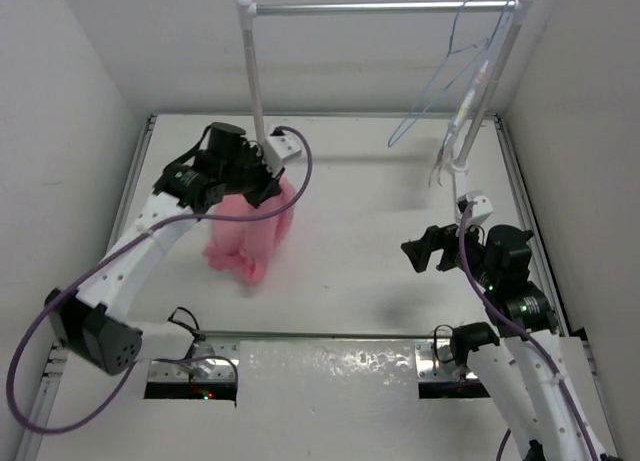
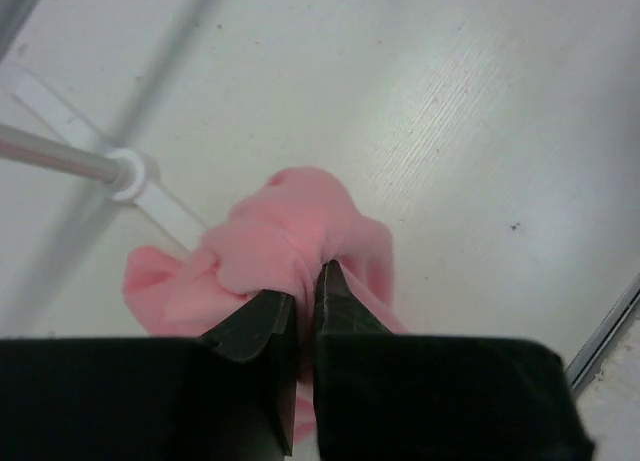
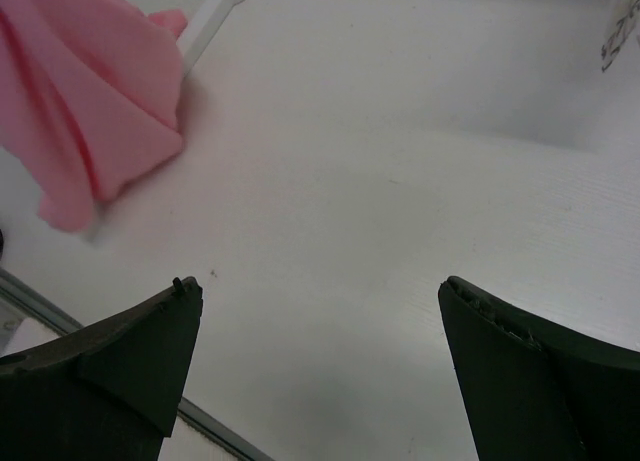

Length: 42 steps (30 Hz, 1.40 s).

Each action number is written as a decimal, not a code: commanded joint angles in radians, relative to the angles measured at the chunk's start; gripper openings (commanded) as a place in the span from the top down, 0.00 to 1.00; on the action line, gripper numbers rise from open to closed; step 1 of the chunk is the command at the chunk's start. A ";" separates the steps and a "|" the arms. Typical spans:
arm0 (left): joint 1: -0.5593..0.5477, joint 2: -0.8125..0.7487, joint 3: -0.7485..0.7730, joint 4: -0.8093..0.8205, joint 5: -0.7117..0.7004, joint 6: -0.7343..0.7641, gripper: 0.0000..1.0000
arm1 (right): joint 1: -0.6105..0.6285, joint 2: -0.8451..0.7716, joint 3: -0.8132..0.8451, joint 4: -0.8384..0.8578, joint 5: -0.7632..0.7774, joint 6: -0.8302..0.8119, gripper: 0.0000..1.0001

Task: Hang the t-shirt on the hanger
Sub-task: Move the T-shirt to the center of the board.

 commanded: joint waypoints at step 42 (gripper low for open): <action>0.097 0.346 -0.114 0.171 -0.128 -0.017 0.49 | 0.551 1.149 -0.029 0.900 0.009 0.321 0.38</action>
